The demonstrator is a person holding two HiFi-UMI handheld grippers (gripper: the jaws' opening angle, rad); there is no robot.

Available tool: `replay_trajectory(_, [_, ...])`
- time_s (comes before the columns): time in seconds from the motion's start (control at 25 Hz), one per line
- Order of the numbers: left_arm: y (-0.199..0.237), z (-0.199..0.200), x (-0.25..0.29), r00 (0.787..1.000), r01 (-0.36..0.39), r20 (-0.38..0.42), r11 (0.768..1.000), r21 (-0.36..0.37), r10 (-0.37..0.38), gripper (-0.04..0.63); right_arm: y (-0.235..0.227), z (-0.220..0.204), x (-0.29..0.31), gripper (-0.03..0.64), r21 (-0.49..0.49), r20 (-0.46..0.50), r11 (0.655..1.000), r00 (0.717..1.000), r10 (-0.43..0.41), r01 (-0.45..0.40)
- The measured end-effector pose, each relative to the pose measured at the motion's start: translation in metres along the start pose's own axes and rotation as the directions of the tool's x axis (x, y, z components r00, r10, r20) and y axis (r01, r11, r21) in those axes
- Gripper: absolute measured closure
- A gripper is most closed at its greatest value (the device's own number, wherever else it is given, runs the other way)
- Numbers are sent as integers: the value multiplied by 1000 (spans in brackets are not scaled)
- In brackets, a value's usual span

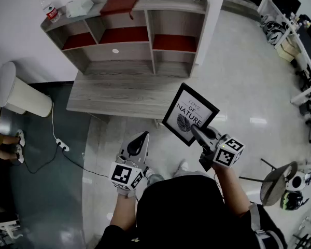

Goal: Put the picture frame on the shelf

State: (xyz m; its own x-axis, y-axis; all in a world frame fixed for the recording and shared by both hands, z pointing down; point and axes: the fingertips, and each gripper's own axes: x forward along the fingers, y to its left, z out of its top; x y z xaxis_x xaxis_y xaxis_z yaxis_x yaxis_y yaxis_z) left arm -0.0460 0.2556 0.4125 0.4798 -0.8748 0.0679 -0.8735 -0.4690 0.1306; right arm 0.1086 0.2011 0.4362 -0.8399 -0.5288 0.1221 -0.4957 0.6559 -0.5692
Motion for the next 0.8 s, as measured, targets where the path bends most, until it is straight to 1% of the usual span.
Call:
replay_trajectory(0.12, [-14, -2, 17, 1000, -7, -7, 1000, -1, 7, 588, -8, 1, -11, 591, 1, -7, 1000, 1000, 17, -17])
replay_trajectory(0.28, [-32, -4, 35, 1000, -10, -3, 998, -70, 10, 588, -25, 6, -28, 591, 7, -16, 999, 999, 34, -34])
replay_trajectory(0.36, [-41, -4, 43, 1000, -7, 2, 996, -86, 8, 588, -34, 8, -35, 591, 12, -15, 999, 999, 47, -47])
replay_trajectory(0.52, [-56, -4, 58, 1000, -25, -9, 996, -85, 25, 588, -52, 16, -45, 591, 50, -16, 997, 998, 57, -57])
replay_trajectory(0.6, [-62, -5, 64, 999, -29, -24, 996, -80, 27, 588, -61, 22, -47, 591, 52, -15, 997, 999, 52, -51])
replay_trajectory(0.8, [-58, -18, 74, 996, -34, -89, 998, -51, 29, 588, -78, 30, -37, 591, 57, -15, 998, 999, 34, -33])
